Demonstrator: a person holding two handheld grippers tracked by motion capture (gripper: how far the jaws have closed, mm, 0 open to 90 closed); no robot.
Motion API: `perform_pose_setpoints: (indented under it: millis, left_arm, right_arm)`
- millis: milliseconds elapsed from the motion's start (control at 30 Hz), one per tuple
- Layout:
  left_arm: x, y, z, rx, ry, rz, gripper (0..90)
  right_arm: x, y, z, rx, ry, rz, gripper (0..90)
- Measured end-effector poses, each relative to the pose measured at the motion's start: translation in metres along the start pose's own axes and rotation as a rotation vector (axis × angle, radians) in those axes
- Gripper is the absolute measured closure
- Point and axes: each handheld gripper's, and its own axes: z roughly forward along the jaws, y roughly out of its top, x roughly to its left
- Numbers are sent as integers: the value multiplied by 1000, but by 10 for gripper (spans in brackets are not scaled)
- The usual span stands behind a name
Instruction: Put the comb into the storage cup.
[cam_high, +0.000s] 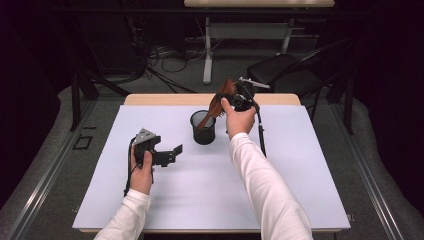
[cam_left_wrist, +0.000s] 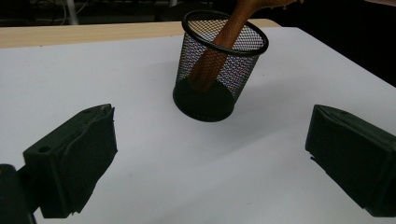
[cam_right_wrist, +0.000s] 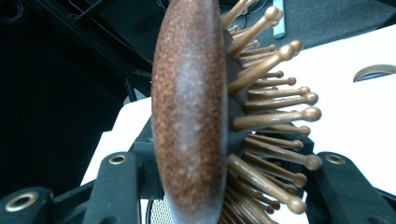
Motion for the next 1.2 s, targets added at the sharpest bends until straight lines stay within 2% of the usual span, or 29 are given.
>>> perform_pose_setpoints:
  millis: [667,1200]
  left_arm:
    - [2,0,0,1,4,-8,22]
    - [4,-1,1,2,8,-12,23]
  right_arm:
    - [-5,-9,11,27,-5,12,470]
    - [-9,-11,13,25,-4,14,469]
